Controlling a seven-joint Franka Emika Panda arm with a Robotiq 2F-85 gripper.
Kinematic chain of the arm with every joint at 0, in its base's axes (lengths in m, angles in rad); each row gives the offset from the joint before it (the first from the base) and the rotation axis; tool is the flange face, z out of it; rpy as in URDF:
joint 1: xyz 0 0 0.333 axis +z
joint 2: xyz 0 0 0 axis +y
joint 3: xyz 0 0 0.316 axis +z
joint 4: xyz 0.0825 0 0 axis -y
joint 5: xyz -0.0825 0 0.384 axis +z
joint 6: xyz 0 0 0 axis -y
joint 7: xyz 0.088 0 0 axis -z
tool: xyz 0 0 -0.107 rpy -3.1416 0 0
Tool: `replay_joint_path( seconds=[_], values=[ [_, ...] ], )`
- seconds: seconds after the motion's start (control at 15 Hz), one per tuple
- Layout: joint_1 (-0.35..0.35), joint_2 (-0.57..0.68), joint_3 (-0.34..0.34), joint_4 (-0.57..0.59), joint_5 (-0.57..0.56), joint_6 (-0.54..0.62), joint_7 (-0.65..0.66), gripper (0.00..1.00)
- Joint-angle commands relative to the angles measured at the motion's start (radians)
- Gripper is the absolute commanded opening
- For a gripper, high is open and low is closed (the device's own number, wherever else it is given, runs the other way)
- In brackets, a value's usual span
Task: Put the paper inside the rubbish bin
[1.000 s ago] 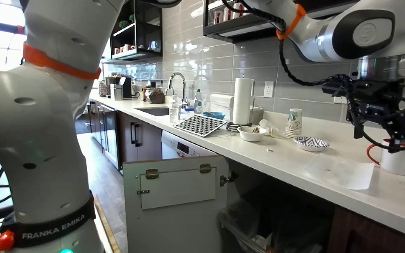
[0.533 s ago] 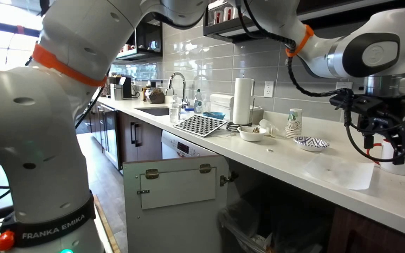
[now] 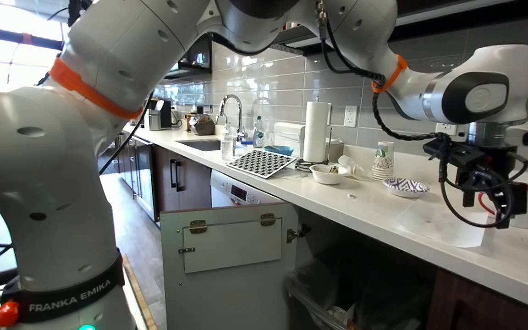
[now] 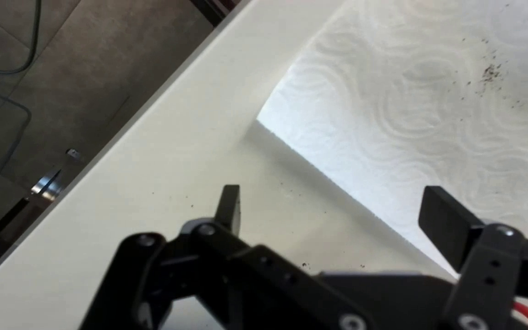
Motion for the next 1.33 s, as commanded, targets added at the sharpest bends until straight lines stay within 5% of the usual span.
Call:
replay_joint_path(
  seconds=[0.0,0.6,0.73,1.27],
  values=[
    [-0.018,0.039,0.024,0.012,0.007,0.016,0.014,1.00],
    [-0.032,0.069,0.036,-0.009,0.020,0.031,0.008,0.99],
    [-0.033,0.073,0.038,-0.011,0.019,0.026,0.007,0.74],
    [-0.040,0.071,0.044,-0.007,0.037,0.025,0.031,0.14]
  ],
)
